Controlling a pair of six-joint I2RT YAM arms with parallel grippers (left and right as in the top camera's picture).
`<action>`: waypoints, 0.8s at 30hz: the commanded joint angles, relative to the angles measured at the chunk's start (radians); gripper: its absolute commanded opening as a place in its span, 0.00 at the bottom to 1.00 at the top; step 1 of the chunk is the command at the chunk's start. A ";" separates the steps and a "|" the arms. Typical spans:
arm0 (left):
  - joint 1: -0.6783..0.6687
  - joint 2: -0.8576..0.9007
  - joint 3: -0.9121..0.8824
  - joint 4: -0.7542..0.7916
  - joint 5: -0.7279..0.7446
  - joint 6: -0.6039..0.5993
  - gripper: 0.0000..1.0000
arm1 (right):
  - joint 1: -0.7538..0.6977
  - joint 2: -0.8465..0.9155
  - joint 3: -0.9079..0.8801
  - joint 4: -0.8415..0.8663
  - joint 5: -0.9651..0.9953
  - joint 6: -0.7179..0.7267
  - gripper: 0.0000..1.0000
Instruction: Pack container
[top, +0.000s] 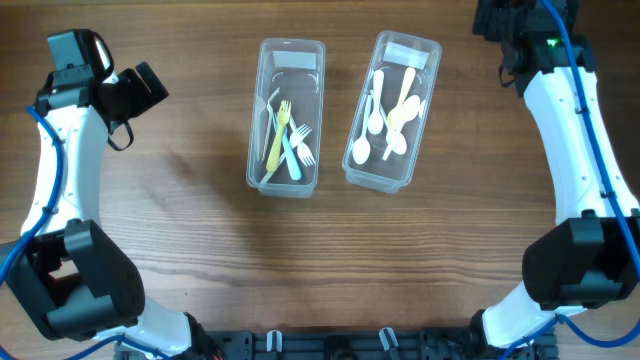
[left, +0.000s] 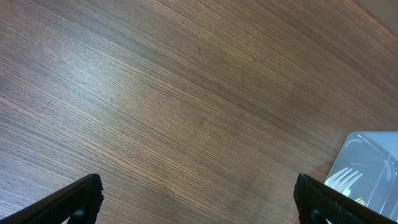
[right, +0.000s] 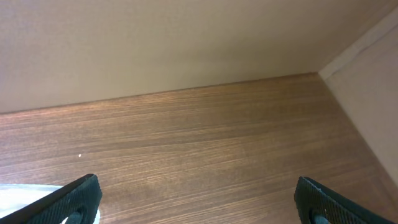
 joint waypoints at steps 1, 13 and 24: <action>0.006 -0.019 0.001 0.002 -0.003 -0.008 1.00 | 0.004 -0.005 0.012 0.003 0.020 -0.013 1.00; 0.006 -0.019 0.001 0.002 -0.003 -0.008 1.00 | 0.004 -0.005 0.012 -0.002 0.035 -0.015 1.00; 0.006 -0.019 0.001 0.002 -0.003 -0.008 1.00 | -0.004 -0.233 -0.016 -0.096 0.004 -0.009 1.00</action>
